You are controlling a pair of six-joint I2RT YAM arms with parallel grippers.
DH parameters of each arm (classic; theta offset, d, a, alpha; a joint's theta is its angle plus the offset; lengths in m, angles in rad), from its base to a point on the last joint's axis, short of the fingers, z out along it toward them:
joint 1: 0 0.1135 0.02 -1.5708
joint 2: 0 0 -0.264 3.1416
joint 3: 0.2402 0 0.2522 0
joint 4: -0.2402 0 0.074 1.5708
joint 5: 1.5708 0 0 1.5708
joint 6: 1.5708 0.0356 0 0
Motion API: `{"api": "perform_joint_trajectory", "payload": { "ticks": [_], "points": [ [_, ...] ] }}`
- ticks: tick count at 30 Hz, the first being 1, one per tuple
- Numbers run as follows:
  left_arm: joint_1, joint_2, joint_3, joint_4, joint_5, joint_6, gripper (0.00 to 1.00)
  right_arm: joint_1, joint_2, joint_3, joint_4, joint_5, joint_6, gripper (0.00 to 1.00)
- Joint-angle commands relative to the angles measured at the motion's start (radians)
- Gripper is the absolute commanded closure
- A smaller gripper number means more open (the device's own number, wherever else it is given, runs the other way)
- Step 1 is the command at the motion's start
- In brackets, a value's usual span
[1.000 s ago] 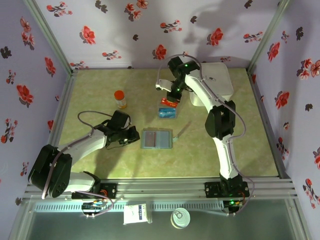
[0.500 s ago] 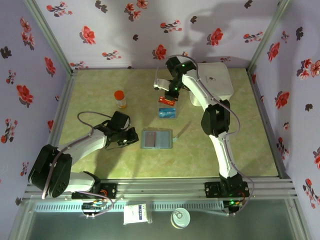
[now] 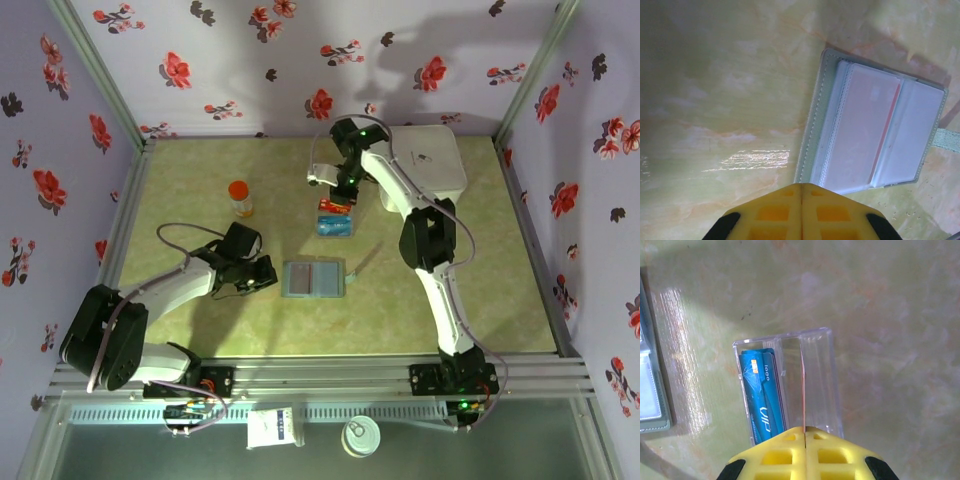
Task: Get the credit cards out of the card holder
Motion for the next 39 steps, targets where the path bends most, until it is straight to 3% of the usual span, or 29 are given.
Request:
{"api": "perform_joint_trajectory", "payload": {
  "ticks": [1, 5, 7, 17, 28, 39],
  "points": [
    [0.007, 0.012, 0.025, -0.028, -0.011, 0.006, 0.94, -0.004, 0.021, 0.024, -0.039, 0.007, -0.024, 0.98],
    [0.008, 0.004, 0.026, -0.025, -0.014, 0.005, 0.94, -0.007, 0.013, 0.021, 0.091, 0.107, 0.051, 0.82],
    [0.008, -0.002, 0.026, -0.027, -0.017, 0.005, 0.94, -0.009, 0.006, 0.017, 0.146, 0.144, 0.077, 0.80],
    [0.009, 0.016, 0.021, -0.015, -0.015, 0.010, 0.94, -0.008, -0.051, -0.070, 0.271, 0.140, 0.128, 0.79],
    [0.010, 0.022, 0.011, -0.003, -0.007, 0.009, 0.94, 0.010, -0.048, -0.174, 0.268, 0.118, 0.135, 0.78],
    [0.010, 0.005, 0.000, 0.003, -0.009, 0.005, 0.94, 0.011, -0.099, -0.172, 0.315, 0.159, 0.165, 0.77]
  ]
}}
